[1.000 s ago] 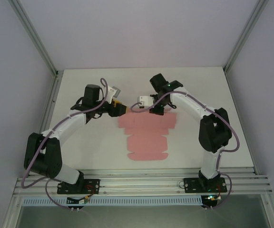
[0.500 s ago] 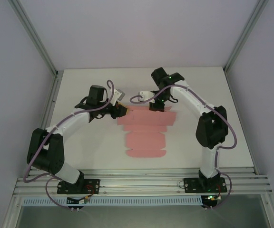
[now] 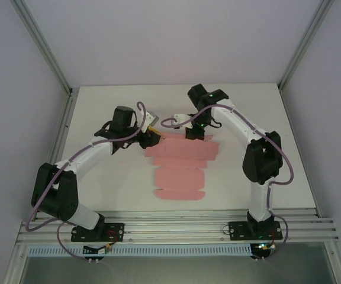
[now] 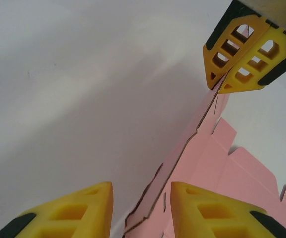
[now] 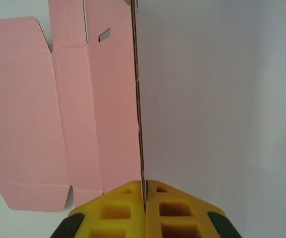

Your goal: Assemble paper box

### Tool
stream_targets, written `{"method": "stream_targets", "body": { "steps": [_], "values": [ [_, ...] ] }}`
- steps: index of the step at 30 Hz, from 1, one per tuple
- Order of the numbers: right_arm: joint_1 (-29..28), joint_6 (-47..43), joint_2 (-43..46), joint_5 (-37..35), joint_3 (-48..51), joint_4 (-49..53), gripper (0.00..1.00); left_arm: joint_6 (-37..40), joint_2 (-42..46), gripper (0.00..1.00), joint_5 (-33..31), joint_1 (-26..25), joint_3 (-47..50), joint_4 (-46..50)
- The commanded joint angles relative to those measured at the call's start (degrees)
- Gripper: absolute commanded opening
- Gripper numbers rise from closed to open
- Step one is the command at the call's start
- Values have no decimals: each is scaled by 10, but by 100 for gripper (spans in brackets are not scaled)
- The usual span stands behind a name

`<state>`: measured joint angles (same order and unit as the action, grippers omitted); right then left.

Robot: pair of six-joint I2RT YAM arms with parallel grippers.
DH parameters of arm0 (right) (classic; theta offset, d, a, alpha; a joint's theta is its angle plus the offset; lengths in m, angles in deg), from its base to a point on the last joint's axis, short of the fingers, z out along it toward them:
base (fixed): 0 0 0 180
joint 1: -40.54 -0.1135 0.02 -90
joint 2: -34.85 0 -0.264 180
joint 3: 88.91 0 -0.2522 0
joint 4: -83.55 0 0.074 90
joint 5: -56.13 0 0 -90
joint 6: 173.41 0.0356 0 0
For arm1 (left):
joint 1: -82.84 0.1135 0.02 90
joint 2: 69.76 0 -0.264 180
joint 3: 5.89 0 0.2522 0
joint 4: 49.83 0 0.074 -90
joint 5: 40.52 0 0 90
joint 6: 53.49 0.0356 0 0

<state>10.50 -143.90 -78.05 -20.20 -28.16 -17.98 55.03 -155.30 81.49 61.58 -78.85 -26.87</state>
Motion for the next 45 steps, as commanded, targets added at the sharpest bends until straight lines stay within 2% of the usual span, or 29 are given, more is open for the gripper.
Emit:
{"method": "stream_targets", "body": {
  "steps": [1, 8, 10, 12, 14, 18, 22, 26, 29, 31, 34, 36, 38, 43, 45],
  "values": [
    [4, -2, -7, 36, -21, 23, 0, 27, -4, 34, 26, -2, -27, 17],
    [6, 5, -27, 32, -44, 42, 0, 25, 0, 20, 70, -5, -34, 28],
    [8, 12, -25, 37, -46, 37, 0, 27, 8, 16, 59, -9, -29, 29],
    [8, 20, -24, 42, -49, 34, 0, 27, 14, 6, 28, -13, -18, 18],
    [9, 31, -25, 45, -54, 34, 0, 27, 16, 2, -10, -23, -10, 8],
    [9, 55, -29, 55, -60, 37, 0, 27, 14, 2, -140, -70, 2, -27],
    [8, 89, -30, 56, -58, 29, 0, -5, 9, 2, -225, -102, 12, -74],
    [7, 182, -25, 32, -51, -24, 0, -27, 12, 1, -328, -141, 59, -169],
    [-1, 238, -14, 31, -37, -55, 0, -97, 7, 3, -404, -171, 81, -256],
    [-13, 272, -8, 24, -30, -66, 0, -129, -3, 1, -439, -194, 80, -280],
    [-21, 358, -4, 18, -24, -90, 0, -139, -34, 0, -543, -239, 72, -328],
    [-21, 410, 5, 24, -9, -114, 0, -145, -57, 0, -589, -256, 65, -350],
    [-23, 450, 22, 28, 21, -157, 0, -167, -70, 0, -600, -260, 61, -357],
    [-23, 486, 65, 82, 86, -229, 0, -213, -73, 0, -573, -263, 68, -379],
    [-23, 493, 76, 94, 99, -248, 0, -229, -74, 3, -563, -263, 68, -390]
  ]
}}
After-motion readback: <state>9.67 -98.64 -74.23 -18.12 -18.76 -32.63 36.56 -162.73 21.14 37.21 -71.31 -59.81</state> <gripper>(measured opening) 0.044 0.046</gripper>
